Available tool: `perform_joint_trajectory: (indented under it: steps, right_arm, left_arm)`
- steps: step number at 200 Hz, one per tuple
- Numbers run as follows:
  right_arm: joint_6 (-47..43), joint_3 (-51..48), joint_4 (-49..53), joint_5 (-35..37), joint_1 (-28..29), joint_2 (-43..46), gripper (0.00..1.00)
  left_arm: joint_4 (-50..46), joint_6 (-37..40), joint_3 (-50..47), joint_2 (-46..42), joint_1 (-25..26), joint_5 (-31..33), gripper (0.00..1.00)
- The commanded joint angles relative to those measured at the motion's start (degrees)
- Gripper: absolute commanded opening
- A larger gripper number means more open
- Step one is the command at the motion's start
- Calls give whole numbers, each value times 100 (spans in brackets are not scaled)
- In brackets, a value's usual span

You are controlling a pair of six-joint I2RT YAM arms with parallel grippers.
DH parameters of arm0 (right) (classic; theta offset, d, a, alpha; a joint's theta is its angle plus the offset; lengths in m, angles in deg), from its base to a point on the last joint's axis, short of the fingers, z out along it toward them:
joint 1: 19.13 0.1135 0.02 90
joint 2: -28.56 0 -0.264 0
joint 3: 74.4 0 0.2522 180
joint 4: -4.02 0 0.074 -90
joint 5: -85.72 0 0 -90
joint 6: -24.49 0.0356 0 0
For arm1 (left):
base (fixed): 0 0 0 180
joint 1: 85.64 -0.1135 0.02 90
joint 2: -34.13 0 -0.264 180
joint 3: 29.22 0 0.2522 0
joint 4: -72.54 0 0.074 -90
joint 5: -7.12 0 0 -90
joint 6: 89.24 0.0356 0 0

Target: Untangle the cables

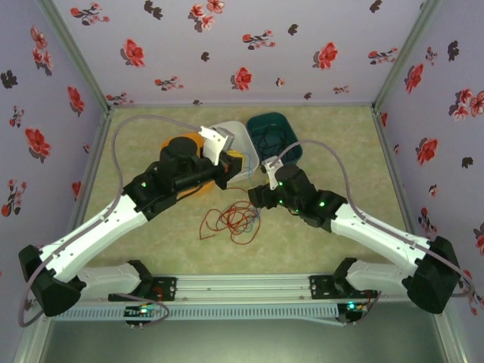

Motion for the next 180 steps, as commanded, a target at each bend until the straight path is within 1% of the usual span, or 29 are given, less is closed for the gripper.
perform_joint_trajectory:
  steps: [1, 22, 35, 47, 80, 102, 106, 120, 156, 180]
  right_arm:
    - [76, -40, -363, 897, 1, -302, 64]
    - [206, -14, -461, 1133, -71, -608, 62]
    - [336, -50, -604, 1104, -164, -751, 60]
    - [453, -119, -754, 1013, -286, -838, 58]
    - [849, -434, -1142, 426, -778, -923, 53]
    - [1042, -623, -1233, 241, -1011, -916, 48]
    - [1076, -655, -1234, 239, -1050, -919, 47]
    - [1174, -743, -1236, 202, -1143, -909, 44]
    - [1265, -964, -1190, 142, -1191, -873, 43]
    - [1322, -1059, -1078, 244, -1207, -797, 43]
  left_arm:
    - [-126, 392, 412, -236, 17, -169, 0]
    - [-156, 578, 610, -386, 11, -220, 0]
    - [-184, 706, 722, -489, 8, -232, 0]
    - [-160, 829, 794, -602, 10, -227, 0]
    - [-182, 1118, 1077, -803, -59, -172, 0]
    - [-247, 1230, 1293, -865, -94, 70, 0]
    - [-236, 1401, 1306, -881, -103, 110, 0]
    - [-205, 1486, 1382, -930, -122, 254, 0]
    - [-129, 1618, 1560, -1045, -200, 845, 0]
    - [-176, 1699, 1708, -1028, -267, 1224, 0]
